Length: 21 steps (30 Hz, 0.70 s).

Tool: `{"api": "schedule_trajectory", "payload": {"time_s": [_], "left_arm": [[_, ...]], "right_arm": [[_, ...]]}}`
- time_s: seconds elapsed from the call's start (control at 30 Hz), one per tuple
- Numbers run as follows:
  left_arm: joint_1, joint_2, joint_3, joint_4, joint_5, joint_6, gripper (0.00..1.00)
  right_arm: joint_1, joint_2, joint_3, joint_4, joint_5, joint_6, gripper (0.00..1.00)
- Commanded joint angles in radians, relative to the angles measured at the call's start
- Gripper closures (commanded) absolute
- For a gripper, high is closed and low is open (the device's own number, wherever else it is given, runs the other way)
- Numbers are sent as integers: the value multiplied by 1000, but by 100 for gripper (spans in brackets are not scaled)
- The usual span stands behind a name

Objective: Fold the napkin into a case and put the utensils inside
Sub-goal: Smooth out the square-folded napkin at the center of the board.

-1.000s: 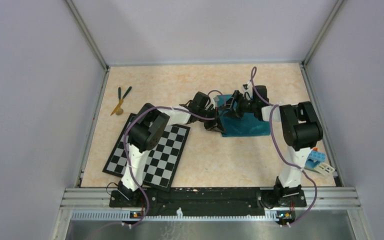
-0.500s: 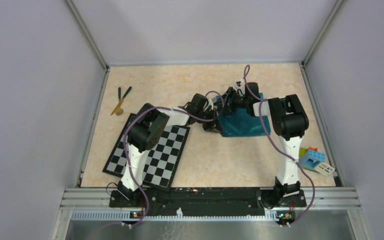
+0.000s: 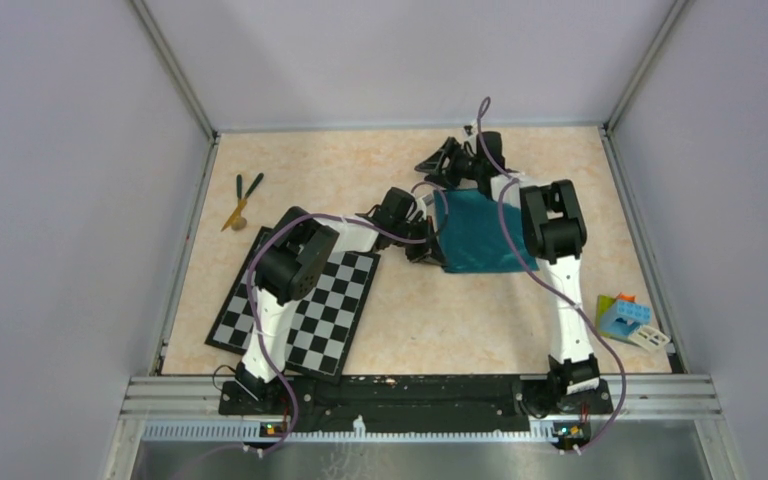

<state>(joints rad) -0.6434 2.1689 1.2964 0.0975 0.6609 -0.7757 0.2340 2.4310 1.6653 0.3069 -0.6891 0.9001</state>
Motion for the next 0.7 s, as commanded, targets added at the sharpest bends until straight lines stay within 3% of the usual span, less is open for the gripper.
{"api": "schedule_trajectory", "payload": {"time_s": [0.0,0.07,0.17,0.27,0.37,0.5,0.67], "left_arm": [[-9,17,-34,-86,-81,67,100],[-10,6,-14,-106,-82,83,100],[-9,-23,21,-141,-64,96,86],[-9,-46,80,-169,-36,107,70],[-9,-69,129,-188,-9,111,61],[-9,-80,171,-164,31,82,59],[-11,1,219,-133,79,43,69]], "right_arm": [[6,159,201,-118,-10,-41,40],[1,158,274,-148,-39,-37,39],[-25,81,340,-259,-49,-65,36],[-89,-76,249,-259,-84,-50,33],[-148,-228,87,-240,-99,-76,29],[-225,-372,-177,-148,-142,-79,28],[-310,-439,-382,-24,-160,-60,28]]}}
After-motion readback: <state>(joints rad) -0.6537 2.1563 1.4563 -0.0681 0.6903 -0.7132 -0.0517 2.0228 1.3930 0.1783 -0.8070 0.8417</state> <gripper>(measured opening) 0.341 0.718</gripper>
